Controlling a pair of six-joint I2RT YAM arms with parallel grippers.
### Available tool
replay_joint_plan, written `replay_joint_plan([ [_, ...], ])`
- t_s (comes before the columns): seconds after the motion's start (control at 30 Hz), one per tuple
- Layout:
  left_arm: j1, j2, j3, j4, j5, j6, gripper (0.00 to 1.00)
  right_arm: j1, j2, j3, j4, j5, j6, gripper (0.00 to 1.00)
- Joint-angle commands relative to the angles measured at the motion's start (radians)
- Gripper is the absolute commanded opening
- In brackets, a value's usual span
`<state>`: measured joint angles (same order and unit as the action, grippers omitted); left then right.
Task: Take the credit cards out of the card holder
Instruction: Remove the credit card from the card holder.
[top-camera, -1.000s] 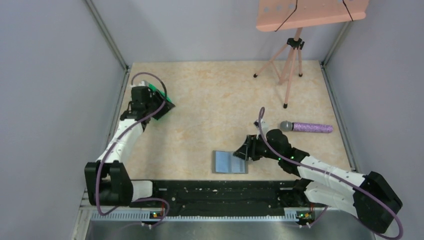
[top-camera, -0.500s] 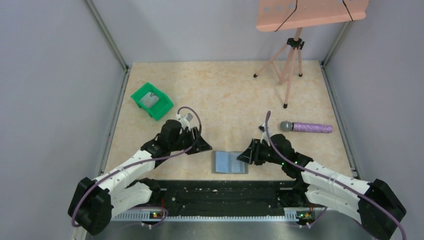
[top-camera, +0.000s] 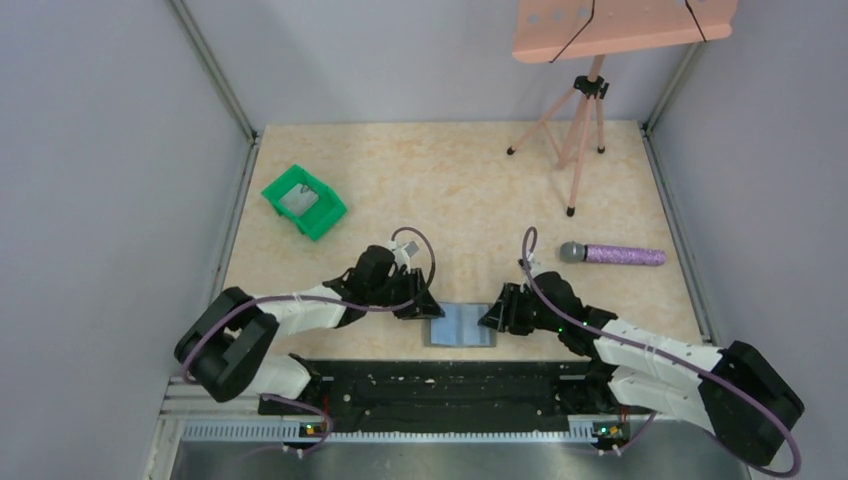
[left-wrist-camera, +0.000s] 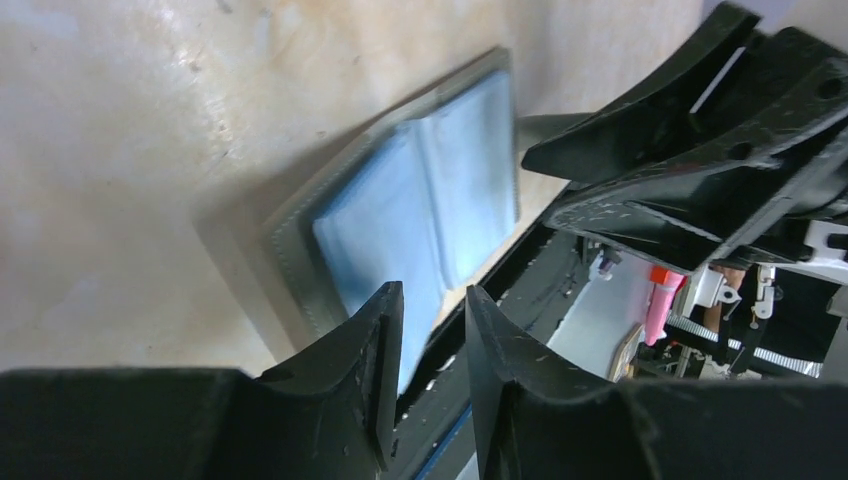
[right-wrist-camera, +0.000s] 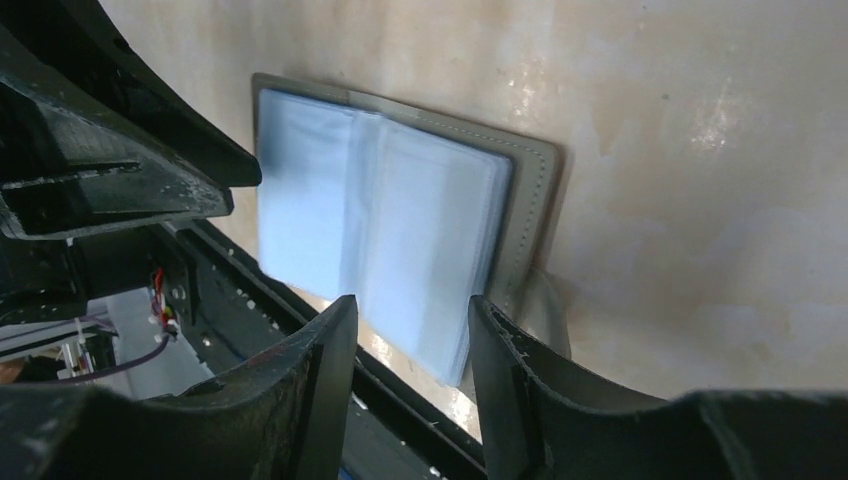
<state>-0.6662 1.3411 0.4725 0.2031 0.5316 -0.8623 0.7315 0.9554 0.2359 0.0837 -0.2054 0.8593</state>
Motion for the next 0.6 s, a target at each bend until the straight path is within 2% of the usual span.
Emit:
replay_joint_plan([
  [0.0, -0.023, 0.085, -0.032, 0.126, 0.010, 0.007, 0.34, -0.004, 0.057, -0.013, 0.059, 0.007, 0.009, 0.45],
  [0.3, -0.052, 0.191, -0.077, 0.212, -0.005, -0.017, 0.32, -0.004, 0.137, -0.019, 0.138, -0.037, -0.003, 0.39],
  [0.47, -0.064, 0.201, -0.090, 0.242, -0.014, -0.036, 0.31, -0.004, 0.111, -0.017, 0.140, -0.052, -0.003, 0.27],
  [0.57, -0.067, 0.184, -0.094, 0.234, -0.019, -0.037, 0.31, -0.004, 0.074, -0.005, 0.095, -0.040, -0.006, 0.26],
])
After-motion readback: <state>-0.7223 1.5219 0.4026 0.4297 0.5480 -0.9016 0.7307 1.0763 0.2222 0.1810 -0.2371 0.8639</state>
